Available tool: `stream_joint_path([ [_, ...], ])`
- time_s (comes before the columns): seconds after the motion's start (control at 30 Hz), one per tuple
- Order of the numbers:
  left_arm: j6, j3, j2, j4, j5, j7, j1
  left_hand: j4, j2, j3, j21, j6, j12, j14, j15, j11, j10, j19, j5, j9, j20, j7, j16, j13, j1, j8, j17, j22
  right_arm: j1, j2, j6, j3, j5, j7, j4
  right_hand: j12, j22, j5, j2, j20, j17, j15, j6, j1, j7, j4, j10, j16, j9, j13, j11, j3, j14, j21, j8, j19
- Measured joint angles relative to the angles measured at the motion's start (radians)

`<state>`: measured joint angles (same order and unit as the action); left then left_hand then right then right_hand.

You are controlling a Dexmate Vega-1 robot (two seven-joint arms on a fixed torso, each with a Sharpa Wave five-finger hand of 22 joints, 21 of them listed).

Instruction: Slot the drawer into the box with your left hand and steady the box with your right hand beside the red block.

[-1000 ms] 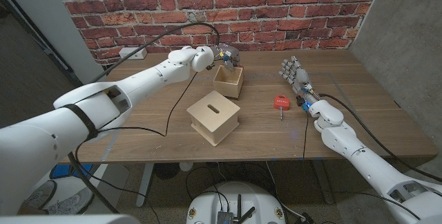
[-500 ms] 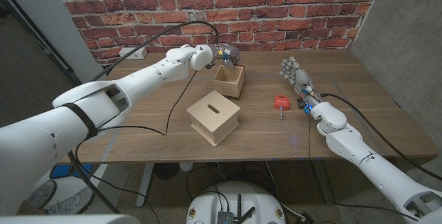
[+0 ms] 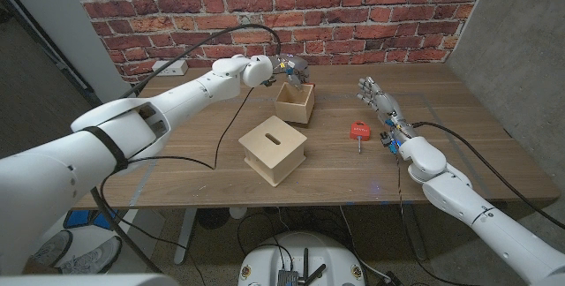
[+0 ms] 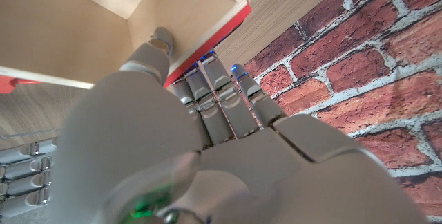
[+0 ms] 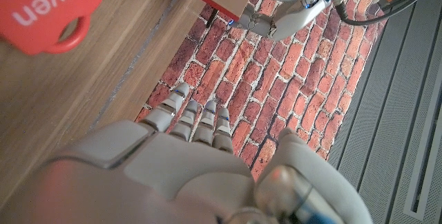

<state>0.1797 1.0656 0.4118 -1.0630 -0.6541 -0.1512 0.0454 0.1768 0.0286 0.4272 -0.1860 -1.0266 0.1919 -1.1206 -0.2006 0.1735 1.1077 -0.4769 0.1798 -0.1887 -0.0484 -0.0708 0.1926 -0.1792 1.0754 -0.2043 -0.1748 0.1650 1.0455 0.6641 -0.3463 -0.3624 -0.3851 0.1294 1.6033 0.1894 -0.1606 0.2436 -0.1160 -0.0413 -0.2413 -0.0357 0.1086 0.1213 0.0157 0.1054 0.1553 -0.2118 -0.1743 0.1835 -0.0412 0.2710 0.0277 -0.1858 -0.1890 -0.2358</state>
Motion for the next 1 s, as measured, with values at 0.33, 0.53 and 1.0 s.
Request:
stream_joint_path([
  [0.33, 0.032, 0.007, -0.007, 0.017, 0.007, 0.003, -0.010, -0.004, 0.001, -0.004, 0.000, 0.000, -0.001, 0.000, 0.000, 0.000, 0.000, 0.000, 0.000, 0.000, 0.000, 0.000, 0.000, -0.003, -0.001, 0.004, 0.000, 0.000, 0.046, 0.028, -0.002, 0.003, 0.102, 0.056, 0.060, 0.000, 0.000, 0.000, 0.000, 0.000, 0.000, 0.001, 0.011, 0.000, 0.000, 0.000, 0.000, 0.000, 0.000, 0.000, 0.000, 0.008, 0.009, 0.000, 0.000, 0.000],
  [0.53, 0.043, 0.008, -0.005, 0.015, 0.009, 0.003, -0.010, -0.003, 0.001, -0.006, 0.000, 0.000, -0.003, -0.003, -0.003, 0.000, 0.000, 0.000, 0.006, 0.001, 0.000, 0.000, 0.000, -0.003, -0.001, 0.002, 0.001, 0.000, 0.068, 0.048, 0.000, 0.006, 0.169, 0.086, 0.097, 0.000, 0.000, 0.000, 0.000, 0.000, 0.003, 0.001, 0.011, 0.000, 0.000, 0.000, 0.000, 0.000, 0.000, 0.000, 0.000, 0.008, 0.009, 0.000, 0.000, 0.000],
  [1.0, 0.078, 0.008, 0.002, 0.007, 0.010, 0.004, -0.010, -0.003, 0.004, -0.006, 0.000, 0.001, -0.006, -0.003, -0.003, 0.000, 0.000, 0.005, 0.006, 0.001, 0.005, -0.003, -0.001, -0.005, -0.004, -0.001, 0.000, 0.000, 0.130, 0.114, 0.063, 0.016, 0.374, 0.156, 0.211, 0.000, 0.000, 0.000, 0.000, 0.000, 0.005, 0.001, 0.007, 0.000, 0.004, -0.010, -0.008, 0.000, 0.000, -0.002, -0.008, 0.018, 0.009, 0.000, 0.000, 0.000],
])
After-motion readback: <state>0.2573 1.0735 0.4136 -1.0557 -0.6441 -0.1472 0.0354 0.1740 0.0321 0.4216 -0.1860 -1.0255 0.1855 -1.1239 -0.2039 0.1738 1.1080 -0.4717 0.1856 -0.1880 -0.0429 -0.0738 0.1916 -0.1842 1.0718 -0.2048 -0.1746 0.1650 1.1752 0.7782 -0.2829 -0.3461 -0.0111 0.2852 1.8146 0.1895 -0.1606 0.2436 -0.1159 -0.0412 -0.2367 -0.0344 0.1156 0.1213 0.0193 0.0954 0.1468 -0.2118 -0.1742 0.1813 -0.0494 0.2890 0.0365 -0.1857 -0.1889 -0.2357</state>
